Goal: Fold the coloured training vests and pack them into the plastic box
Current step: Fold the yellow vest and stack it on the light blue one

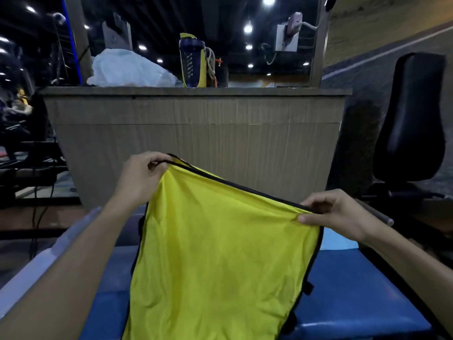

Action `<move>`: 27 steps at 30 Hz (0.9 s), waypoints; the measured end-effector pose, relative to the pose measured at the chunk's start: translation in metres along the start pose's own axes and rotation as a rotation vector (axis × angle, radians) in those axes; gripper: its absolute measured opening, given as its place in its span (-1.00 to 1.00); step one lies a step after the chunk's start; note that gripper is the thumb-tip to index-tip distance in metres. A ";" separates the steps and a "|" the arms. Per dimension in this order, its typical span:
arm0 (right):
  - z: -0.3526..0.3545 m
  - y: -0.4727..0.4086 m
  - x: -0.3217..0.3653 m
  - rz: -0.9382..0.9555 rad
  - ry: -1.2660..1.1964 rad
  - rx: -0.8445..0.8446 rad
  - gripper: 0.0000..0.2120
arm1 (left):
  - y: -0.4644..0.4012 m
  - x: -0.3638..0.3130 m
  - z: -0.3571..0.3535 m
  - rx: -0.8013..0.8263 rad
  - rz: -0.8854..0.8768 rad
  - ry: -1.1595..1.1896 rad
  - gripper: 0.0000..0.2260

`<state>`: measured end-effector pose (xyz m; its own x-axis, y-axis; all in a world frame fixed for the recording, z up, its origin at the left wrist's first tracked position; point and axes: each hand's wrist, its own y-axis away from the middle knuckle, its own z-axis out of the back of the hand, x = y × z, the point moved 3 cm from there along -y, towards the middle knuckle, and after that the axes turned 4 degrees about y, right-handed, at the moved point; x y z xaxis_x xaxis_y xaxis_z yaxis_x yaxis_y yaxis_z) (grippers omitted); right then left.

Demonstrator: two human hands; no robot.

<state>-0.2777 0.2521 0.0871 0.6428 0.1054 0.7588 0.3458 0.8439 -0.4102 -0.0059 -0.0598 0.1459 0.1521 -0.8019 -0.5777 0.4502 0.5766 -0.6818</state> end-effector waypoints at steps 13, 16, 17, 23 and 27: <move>-0.001 -0.004 0.005 0.261 0.553 -0.036 -0.81 | 0.003 0.022 -0.013 0.195 -0.055 -0.099 -0.73; 0.000 -0.005 0.002 0.199 0.545 -0.096 -0.89 | 0.005 0.027 -0.014 0.160 -0.017 -0.100 -0.75; 0.002 -0.006 0.000 0.145 0.516 -0.096 -0.89 | 0.006 0.029 -0.014 0.130 -0.002 -0.099 -0.76; 0.006 -0.010 -0.014 -0.027 0.311 -0.033 -0.83 | 0.007 0.031 -0.008 -0.039 0.006 -0.037 -0.76; 0.004 -0.010 -0.024 -0.101 0.176 -0.018 -0.86 | 0.006 0.032 -0.006 -0.053 -0.008 -0.022 -0.77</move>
<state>-0.2994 0.2434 0.0755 0.7130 -0.0744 0.6972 0.4258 0.8360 -0.3462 -0.0032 -0.0810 0.1203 0.1681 -0.8095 -0.5626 0.4040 0.5772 -0.7097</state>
